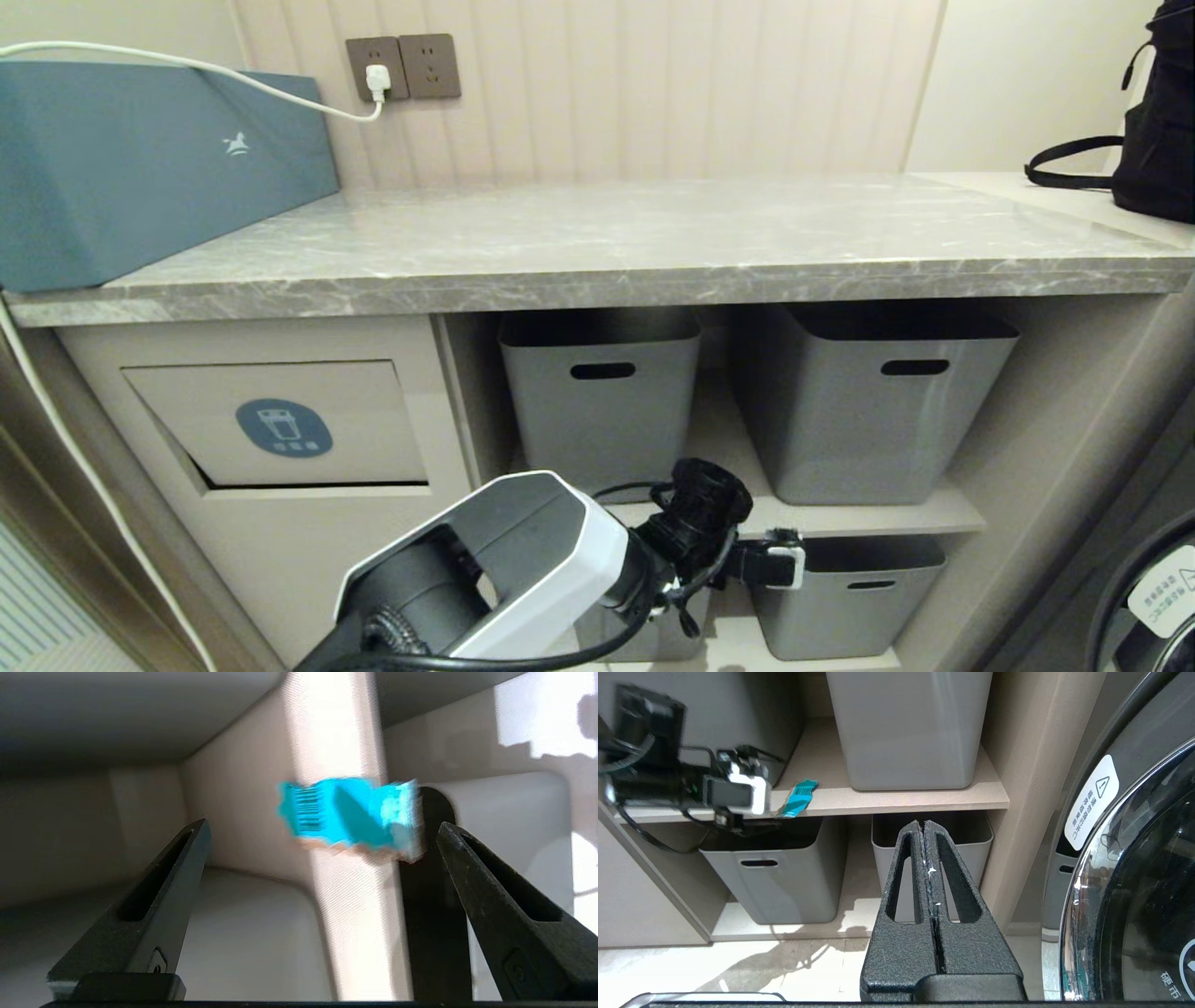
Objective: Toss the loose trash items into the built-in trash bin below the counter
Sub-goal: Pick up the garbage
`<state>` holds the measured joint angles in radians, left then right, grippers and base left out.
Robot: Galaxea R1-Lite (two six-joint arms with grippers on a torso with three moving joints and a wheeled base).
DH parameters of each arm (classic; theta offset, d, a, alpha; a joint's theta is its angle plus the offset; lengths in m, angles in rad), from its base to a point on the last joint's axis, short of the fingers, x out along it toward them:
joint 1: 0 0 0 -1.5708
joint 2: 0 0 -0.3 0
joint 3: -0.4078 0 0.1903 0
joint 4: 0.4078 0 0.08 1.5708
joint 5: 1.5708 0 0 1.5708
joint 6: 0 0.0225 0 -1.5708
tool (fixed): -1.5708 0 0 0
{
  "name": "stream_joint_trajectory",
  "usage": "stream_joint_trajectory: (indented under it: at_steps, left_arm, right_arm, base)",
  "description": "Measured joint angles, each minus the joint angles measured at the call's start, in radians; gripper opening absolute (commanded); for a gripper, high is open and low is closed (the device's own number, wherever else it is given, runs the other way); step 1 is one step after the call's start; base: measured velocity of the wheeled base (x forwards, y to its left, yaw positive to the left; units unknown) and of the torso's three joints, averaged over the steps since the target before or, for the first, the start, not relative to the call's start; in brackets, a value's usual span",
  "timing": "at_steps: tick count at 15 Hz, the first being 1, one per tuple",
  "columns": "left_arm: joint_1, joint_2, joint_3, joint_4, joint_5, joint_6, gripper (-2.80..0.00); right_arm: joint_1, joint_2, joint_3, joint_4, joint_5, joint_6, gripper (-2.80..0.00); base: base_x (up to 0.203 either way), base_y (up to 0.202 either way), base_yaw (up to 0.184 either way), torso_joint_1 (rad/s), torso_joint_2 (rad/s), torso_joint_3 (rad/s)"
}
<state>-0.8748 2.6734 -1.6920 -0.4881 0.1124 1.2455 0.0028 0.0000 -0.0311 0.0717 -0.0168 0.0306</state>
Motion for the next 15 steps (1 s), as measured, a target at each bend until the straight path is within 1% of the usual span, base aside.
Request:
stream_joint_trajectory:
  at_steps: [2, 4, 5, 8, 10, 13, 15]
  left_arm:
    - [0.018, -0.068, 0.081, -0.009, 0.009, -0.017, 0.00]
    - [0.041, -0.156, 0.203, -0.027, -0.002, -0.036, 0.00]
    - [0.053, -0.207, 0.274, -0.036, -0.023, -0.048, 0.00]
    - [0.083, -0.372, 0.490, -0.089, -0.111, -0.087, 0.00]
    - [0.106, -0.498, 0.626, -0.118, -0.134, -0.115, 0.00]
    - [0.192, -0.723, 0.806, -0.112, -0.142, -0.164, 0.00]
    - [0.243, -0.902, 0.912, -0.072, -0.142, -0.234, 0.00]
  right_arm:
    - [0.000, 0.000, 0.000, 0.000, 0.000, 0.000, -2.80]
    - [0.000, 0.000, 0.000, 0.000, 0.000, 0.000, -2.80]
    - [0.000, 0.000, 0.000, 0.000, 0.000, 0.000, -2.80]
    - [0.000, 0.000, 0.000, 0.000, 0.000, 0.000, -2.80]
    - [0.000, 0.000, 0.000, 0.000, 0.000, 0.000, -2.80]
    - [0.000, 0.000, 0.000, 0.000, 0.000, 0.000, -2.80]
    - [0.000, 0.000, 0.000, 0.000, 0.000, 0.000, -2.80]
  base:
    - [0.000, 0.000, 0.000, 0.000, 0.00, 0.000]
    - [0.000, 0.000, 0.000, 0.000, 0.00, 0.000]
    - [0.000, 0.000, 0.000, 0.000, 0.00, 0.000]
    - [0.000, 0.000, 0.000, 0.000, 0.00, 0.000]
    - [0.000, 0.000, 0.000, 0.000, 0.00, 0.000]
    - [0.000, 0.000, 0.000, 0.000, 0.00, 0.000]
    - [0.000, 0.000, 0.000, 0.000, 0.00, 0.000]
